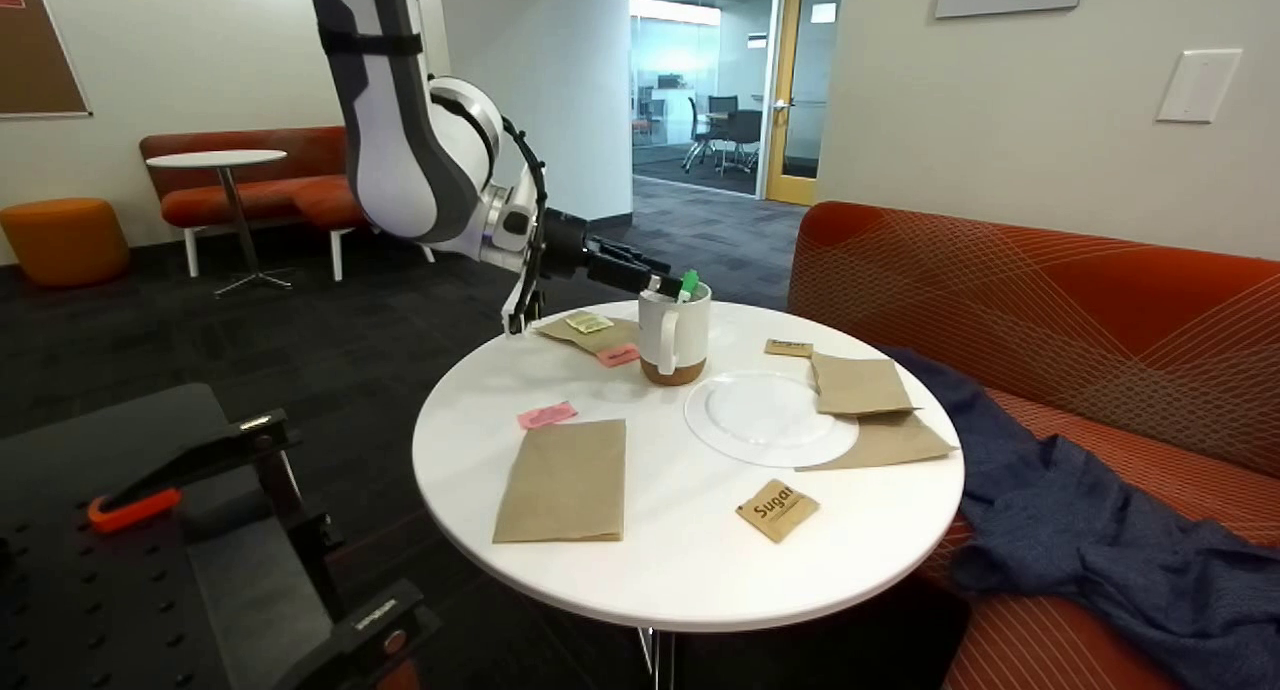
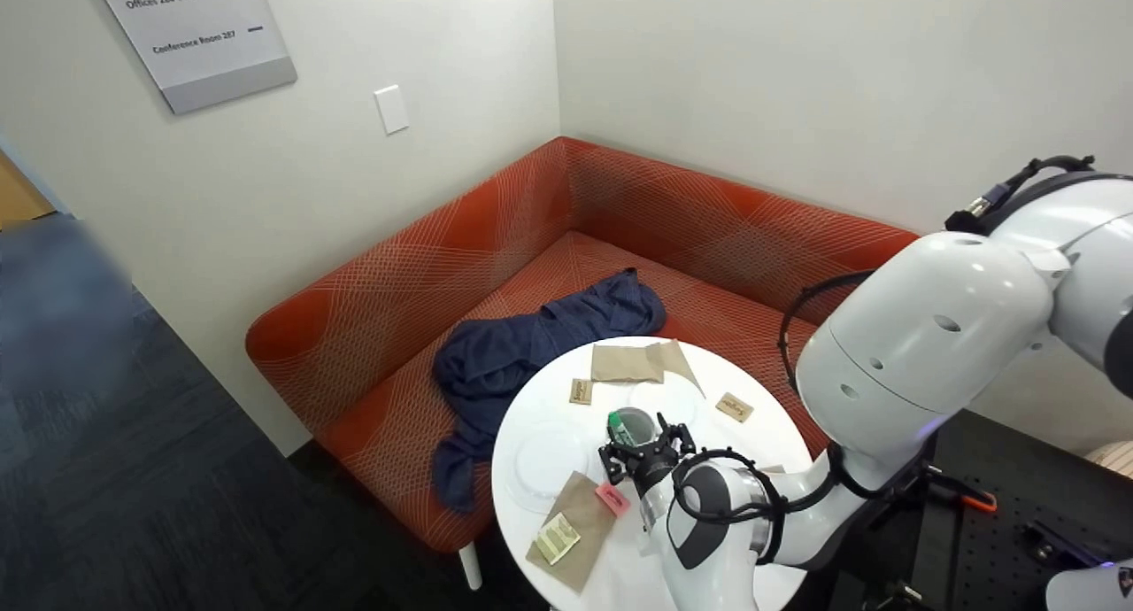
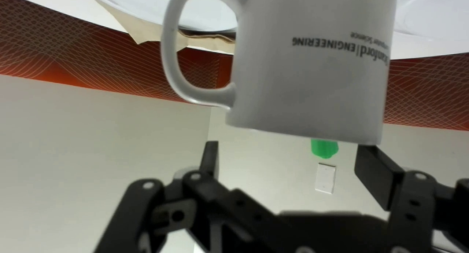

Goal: Put the green marker inside the white mug

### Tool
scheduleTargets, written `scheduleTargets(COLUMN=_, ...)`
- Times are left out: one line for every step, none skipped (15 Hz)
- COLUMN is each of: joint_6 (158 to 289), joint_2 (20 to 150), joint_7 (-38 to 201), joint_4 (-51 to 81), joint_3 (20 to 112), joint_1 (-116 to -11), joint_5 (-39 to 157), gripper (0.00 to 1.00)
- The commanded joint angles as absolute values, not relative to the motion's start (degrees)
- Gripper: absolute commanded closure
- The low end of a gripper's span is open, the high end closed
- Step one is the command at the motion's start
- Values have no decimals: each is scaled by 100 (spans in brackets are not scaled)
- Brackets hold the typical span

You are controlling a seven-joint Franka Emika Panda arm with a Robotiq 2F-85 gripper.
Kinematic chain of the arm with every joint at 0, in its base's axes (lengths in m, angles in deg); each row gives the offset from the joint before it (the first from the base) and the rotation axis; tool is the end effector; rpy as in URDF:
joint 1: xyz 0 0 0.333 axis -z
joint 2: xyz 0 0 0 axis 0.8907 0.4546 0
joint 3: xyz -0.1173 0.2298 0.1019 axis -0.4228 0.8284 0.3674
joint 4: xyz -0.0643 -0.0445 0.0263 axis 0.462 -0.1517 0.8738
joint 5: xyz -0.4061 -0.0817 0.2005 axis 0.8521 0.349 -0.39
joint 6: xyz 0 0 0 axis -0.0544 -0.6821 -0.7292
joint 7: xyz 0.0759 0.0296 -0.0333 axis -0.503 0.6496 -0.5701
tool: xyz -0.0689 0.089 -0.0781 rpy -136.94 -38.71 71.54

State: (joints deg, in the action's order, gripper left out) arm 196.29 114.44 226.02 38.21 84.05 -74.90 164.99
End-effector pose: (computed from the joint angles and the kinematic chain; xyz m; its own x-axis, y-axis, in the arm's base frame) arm 0.5257 0.1758 -0.0494 0.3429 -0.1242 0.9311 -0.6468 -0.7501 0.1382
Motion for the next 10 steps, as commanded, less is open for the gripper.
scheduleTargets(joint_6=19643, joint_2=11114, joint_7=22602, joint_4=4022, joint_3=8475, joint_1=-7489, joint_5=16512, gripper=0)
scheduleTargets(joint_6=19611, joint_2=11040, joint_7=22602, joint_4=4055, joint_3=8488, joint_1=-7507, joint_5=16506, gripper=0)
scheduleTargets(joint_6=19593, joint_2=10980, joint_7=22602, joint_4=4076, joint_3=8499, joint_1=-7520, joint_5=16499, gripper=0)
scheduleTargets(joint_6=19566, joint_2=10901, joint_7=22602, joint_4=4107, joint_3=8504, joint_1=-7541, joint_5=16489, gripper=0)
scheduleTargets(joint_6=19548, joint_2=10813, joint_7=22602, joint_4=4144, joint_3=8508, joint_1=-7560, joint_5=16484, gripper=0)
scheduleTargets(joint_6=19516, joint_2=10709, joint_7=22602, joint_4=4196, joint_3=8512, joint_1=-7583, joint_5=16471, gripper=0)
scheduleTargets(joint_6=19495, joint_2=10616, joint_7=22602, joint_4=4245, joint_3=8519, joint_1=-7596, joint_5=16459, gripper=0)
scheduleTargets(joint_6=19523, joint_2=10479, joint_7=22601, joint_4=4330, joint_3=8548, joint_1=-7581, joint_5=16404, gripper=0)
scheduleTargets(joint_6=19504, joint_2=10347, joint_7=22601, joint_4=4403, joint_3=8577, joint_1=-7578, joint_5=16311, gripper=0)
scheduleTargets(joint_6=19543, joint_2=10195, joint_7=22598, joint_4=4510, joint_3=8600, joint_1=-7566, joint_5=16267, gripper=0)
